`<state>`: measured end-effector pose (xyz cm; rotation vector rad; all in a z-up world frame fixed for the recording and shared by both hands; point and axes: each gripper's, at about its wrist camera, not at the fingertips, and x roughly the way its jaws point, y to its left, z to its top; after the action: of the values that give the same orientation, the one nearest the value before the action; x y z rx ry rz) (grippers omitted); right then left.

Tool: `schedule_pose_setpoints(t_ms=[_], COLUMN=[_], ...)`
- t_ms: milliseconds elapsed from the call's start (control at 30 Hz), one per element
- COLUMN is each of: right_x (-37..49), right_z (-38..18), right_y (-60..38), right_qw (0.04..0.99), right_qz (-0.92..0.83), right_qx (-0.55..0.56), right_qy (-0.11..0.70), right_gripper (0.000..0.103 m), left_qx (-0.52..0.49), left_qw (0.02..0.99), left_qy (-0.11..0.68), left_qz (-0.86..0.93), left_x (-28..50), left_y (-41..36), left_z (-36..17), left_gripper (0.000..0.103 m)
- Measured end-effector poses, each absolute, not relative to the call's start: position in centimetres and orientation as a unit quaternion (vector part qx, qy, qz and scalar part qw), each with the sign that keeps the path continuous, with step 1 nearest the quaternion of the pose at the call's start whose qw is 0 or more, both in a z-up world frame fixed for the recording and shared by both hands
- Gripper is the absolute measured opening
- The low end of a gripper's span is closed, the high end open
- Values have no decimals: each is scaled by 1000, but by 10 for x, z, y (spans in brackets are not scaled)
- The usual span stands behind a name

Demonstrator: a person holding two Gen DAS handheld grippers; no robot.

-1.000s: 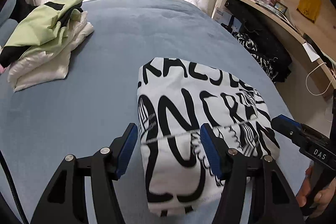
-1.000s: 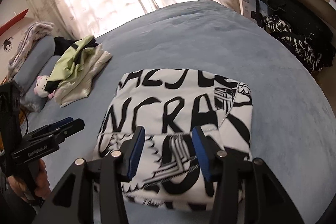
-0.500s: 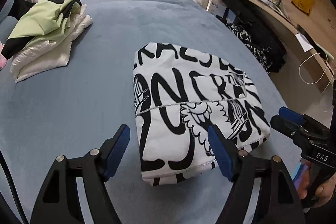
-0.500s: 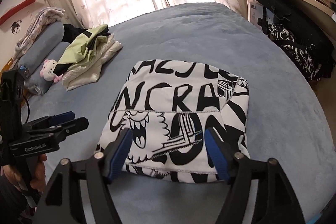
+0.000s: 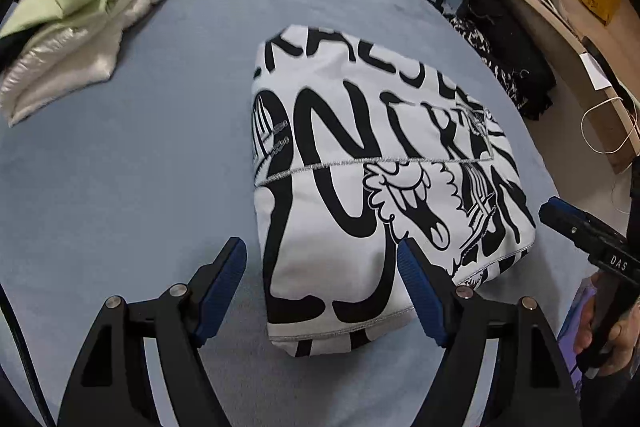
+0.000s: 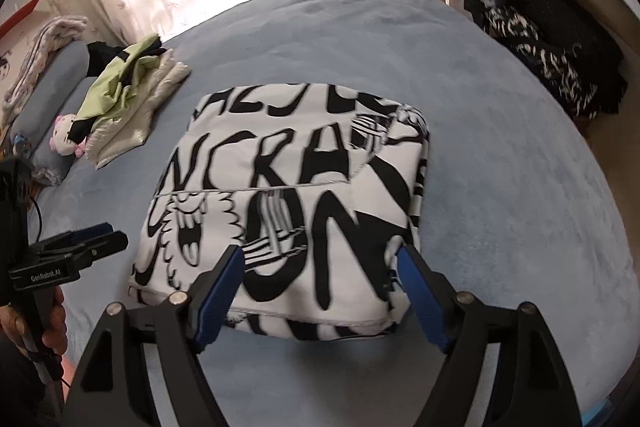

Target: Fold large clothes

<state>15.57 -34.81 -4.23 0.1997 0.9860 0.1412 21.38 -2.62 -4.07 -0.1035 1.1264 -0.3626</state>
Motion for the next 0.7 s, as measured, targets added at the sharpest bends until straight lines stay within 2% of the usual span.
schedule_pose_setpoints(t_ms=[233, 333, 567, 700], right_x=[172, 179, 198, 209], right_z=[-71, -84, -111, -122], right_y=[-372, -378, -393, -397], right_qw=[850, 839, 820, 811], right_qz=[82, 90, 97, 113], right_qx=[144, 160, 192, 203], right_qy=[500, 512, 531, 538], right_gripper=[94, 97, 98, 103], left_qx=[-60, -76, -117, -137], left_qw=[814, 808, 790, 780], left_qy=[551, 558, 569, 574], left_qz=[-173, -177, -196, -209], left_x=[228, 236, 251, 258], left_y=[-31, -30, -28, -28], left_z=[-63, -72, -92, -103], left_gripper=[77, 85, 92, 96])
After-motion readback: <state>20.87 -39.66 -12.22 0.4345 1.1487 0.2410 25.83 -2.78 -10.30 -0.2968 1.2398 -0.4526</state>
